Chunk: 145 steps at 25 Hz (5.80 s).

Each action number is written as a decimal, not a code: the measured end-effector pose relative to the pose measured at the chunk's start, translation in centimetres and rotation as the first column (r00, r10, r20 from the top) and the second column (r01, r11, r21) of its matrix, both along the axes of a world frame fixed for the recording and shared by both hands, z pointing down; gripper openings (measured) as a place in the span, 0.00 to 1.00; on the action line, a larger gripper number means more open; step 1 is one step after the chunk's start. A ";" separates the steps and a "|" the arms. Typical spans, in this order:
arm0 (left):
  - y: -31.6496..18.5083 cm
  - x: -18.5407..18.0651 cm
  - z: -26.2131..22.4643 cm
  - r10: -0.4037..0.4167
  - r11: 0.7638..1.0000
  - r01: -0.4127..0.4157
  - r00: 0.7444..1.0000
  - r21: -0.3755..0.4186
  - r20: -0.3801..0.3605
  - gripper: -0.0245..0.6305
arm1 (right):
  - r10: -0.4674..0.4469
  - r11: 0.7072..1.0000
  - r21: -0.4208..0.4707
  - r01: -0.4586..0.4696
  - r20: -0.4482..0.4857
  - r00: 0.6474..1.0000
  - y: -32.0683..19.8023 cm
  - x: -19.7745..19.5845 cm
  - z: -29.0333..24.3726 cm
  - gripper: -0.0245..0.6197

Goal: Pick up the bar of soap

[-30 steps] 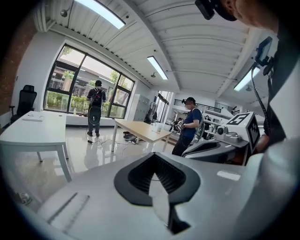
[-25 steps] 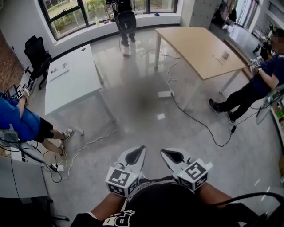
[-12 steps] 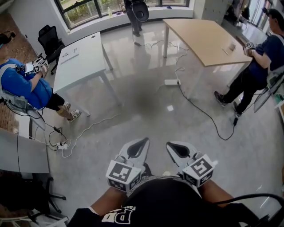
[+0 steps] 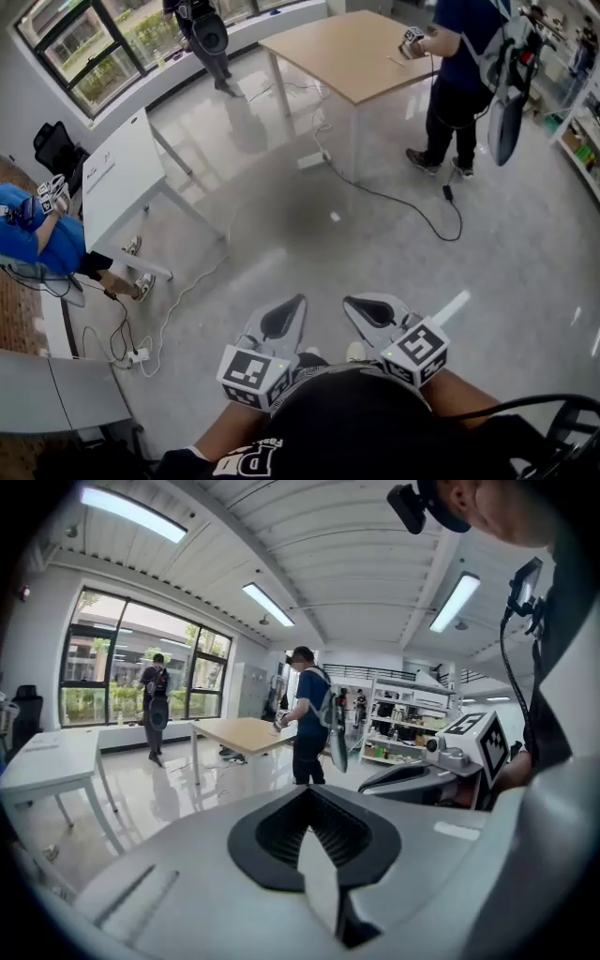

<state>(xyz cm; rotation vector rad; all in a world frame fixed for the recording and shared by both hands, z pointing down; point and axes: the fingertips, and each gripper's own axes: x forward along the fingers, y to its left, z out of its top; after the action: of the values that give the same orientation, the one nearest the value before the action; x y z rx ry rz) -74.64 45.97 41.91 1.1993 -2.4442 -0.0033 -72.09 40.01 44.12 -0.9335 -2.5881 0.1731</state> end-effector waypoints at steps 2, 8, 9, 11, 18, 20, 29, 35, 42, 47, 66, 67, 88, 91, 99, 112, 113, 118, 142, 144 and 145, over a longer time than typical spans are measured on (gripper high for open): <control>-2.1 0.2 -0.6 0.090 0.996 -0.090 0.995 0.004 0.035 0.05 | 0.081 0.997 0.009 -0.081 0.030 0.996 -1.8 0.4 -0.5 0.05; -6.5 2.6 -0.7 0.345 0.938 -0.345 0.938 0.004 0.045 0.05 | 0.348 0.937 0.022 -0.349 0.057 0.936 -6.4 3.7 -1.9 0.05; -7.2 3.2 -0.7 0.382 0.924 -0.382 0.923 0.004 0.039 0.05 | 0.387 0.921 0.022 -0.389 0.054 0.920 -7.1 4.6 -2.0 0.05; -8.6 4.5 -0.6 0.456 0.890 -0.456 0.889 0.007 0.039 0.05 | 0.465 0.885 0.019 -0.466 0.040 0.884 -8.2 6.6 -1.8 0.05; -13.8 12.6 0.5 0.691 0.720 -0.690 0.723 0.076 0.022 0.05 | 0.718 0.695 0.082 -0.714 -0.021 0.696 -11.2 17.9 -0.4 0.05; -14.8 15.7 0.8 0.751 0.656 -0.749 0.660 0.089 0.015 0.05 | 0.778 0.627 0.089 -0.774 -0.022 0.628 -11.5 21.3 -0.7 0.05; -17.1 27.5 0.9 0.909 0.412 -0.906 0.416 0.094 0.021 0.05 | 0.925 0.379 0.074 -0.922 -0.024 0.379 -12.1 32.7 0.0 0.05; -18.9 31.8 0.9 0.927 0.369 -0.926 0.373 0.078 0.038 0.05 | 0.941 0.338 0.057 -0.940 0.007 0.339 -13.0 36.8 -0.2 0.05; -23.0 38.8 0.7 0.940 0.338 -0.938 0.341 0.079 0.023 0.05 | 0.948 0.318 0.033 -0.948 0.015 0.318 -17.5 42.8 -0.4 0.05; -26.5 44.8 1.2 0.942 0.333 -0.942 0.335 0.044 0.036 0.05 | 0.945 0.324 0.019 -0.946 0.028 0.325 -21.6 48.3 0.1 0.05; -35.9 74.2 2.8 0.991 -0.135 -0.991 -0.136 -0.013 0.018 0.05 | 0.992 -0.122 -0.006 -0.992 -0.013 -0.122 -26.3 76.7 2.7 0.05; -36.0 76.0 3.1 0.984 -0.177 -0.984 -0.177 -0.009 0.014 0.05 | 0.986 -0.169 0.003 -0.986 -0.017 -0.169 -26.0 78.5 3.1 0.05; -54.4 98.8 1.3 0.811 -0.586 -0.805 -0.582 0.092 0.061 0.05 | 0.804 -0.593 0.102 -0.799 0.018 -0.594 -42.6 100.0 0.7 0.05; -58.1 99.2 1.9 0.813 -0.583 -0.807 -0.581 0.094 0.051 0.05 | 0.800 -0.598 0.103 -0.795 0.011 -0.601 -46.1 101.0 0.8 0.05; -64.4 100.4 1.8 0.830 -0.557 -0.824 -0.558 0.105 0.019 0.05 | 0.812 -0.579 0.110 -0.808 -0.016 -0.584 -51.9 102.6 1.0 0.05; -72.4 109.1 2.2 0.884 -0.468 -0.883 -0.468 0.032 -0.004 0.05 | 0.873 -0.489 0.023 -0.872 0.015 -0.488 -61.6 111.8 1.3 0.05; -72.7 110.7 2.3 0.882 -0.471 -0.881 -0.472 0.029 -0.002 0.05 | 0.874 -0.485 0.011 -0.874 0.026 -0.485 -62.4 113.4 1.2 0.05; -74.7 118.2 2.4 0.875 -0.483 -0.876 -0.483 -0.001 0.015 0.05 | 0.870 -0.490 -0.028 -0.871 0.043 -0.491 -64.8 120.6 1.3 0.05; -77.7 139.5 3.4 0.825 -0.564 -0.822 -0.565 -0.072 -0.012 0.05 | 0.822 -0.569 -0.111 -0.815 -0.027 -0.569 -68.7 140.8 4.0 0.05; -78.5 141.2 3.4 0.808 -0.589 -0.806 -0.589 -0.058 -0.008 0.05 | 0.803 -0.595 -0.096 -0.798 -0.030 -0.595 -69.0 142.2 4.1 0.05; -79.0 142.1 3.2 0.798 -0.602 -0.797 -0.602 -0.048 -0.003 0.05 | 0.792 -0.609 -0.088 -0.788 -0.029 -0.610 -69.2 143.0 4.0 0.05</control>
<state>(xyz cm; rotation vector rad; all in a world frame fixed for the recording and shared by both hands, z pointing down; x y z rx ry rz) 67.45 -33.06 45.09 2.9158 -0.0310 0.6137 70.88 -29.20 48.09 2.1257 -2.2426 0.6893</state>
